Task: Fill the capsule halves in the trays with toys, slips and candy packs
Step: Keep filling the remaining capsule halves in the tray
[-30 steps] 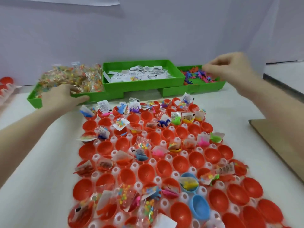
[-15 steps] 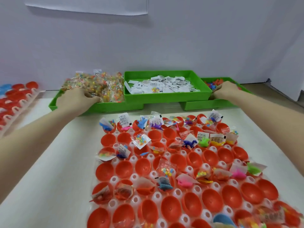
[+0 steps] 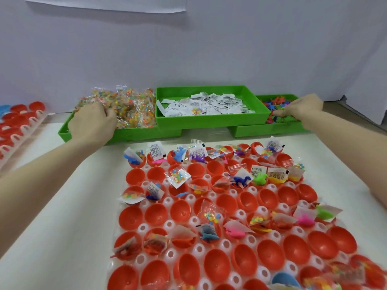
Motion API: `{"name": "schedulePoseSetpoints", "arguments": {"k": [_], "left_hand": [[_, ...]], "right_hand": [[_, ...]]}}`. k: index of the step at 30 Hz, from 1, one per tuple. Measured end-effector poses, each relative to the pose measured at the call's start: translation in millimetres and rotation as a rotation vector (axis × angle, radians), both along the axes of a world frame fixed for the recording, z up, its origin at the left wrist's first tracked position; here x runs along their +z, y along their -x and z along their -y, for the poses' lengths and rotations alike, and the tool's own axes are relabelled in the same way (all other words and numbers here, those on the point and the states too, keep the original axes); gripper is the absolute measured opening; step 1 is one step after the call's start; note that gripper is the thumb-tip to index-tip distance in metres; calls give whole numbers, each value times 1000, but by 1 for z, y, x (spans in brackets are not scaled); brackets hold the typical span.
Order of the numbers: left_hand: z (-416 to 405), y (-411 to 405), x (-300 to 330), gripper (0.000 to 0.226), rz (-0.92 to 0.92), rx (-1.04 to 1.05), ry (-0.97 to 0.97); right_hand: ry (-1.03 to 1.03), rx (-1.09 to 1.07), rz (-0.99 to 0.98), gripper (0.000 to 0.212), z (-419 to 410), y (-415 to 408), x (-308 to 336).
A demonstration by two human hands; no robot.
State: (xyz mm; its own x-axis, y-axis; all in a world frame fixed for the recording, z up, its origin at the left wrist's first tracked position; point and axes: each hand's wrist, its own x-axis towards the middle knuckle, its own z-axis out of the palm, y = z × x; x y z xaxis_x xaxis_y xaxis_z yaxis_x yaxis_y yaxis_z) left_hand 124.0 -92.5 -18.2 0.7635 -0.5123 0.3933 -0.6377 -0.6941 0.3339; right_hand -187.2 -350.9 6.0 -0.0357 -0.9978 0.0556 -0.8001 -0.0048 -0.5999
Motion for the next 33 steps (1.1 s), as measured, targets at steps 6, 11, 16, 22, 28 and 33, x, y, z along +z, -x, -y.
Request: {"name": "schedulePoseSetpoints", "arguments": {"k": [6,11,16,22,28,33], "left_hand": [[-1,2,-1,27,-81,-34,59],[-1,3,-6,29,-67,-65,69],[-3,3,-6,32,-26,-90,133],[-8,6,0,36,17,-132,237],[-14,15,9,35,14,-205,312],[-18,21,13,35,-8,-229,376]], "right_hand": [[291,25,221,13,-6,-3,6],[335,472,180,29,-29,-42,17],[17,822,-323,34,-50,-72,16],[17,708,-257,29,-49,-85,19],[133,638,-252,17,-50,-83,19],[90,594,-118,18,-47,-81,21]]}}
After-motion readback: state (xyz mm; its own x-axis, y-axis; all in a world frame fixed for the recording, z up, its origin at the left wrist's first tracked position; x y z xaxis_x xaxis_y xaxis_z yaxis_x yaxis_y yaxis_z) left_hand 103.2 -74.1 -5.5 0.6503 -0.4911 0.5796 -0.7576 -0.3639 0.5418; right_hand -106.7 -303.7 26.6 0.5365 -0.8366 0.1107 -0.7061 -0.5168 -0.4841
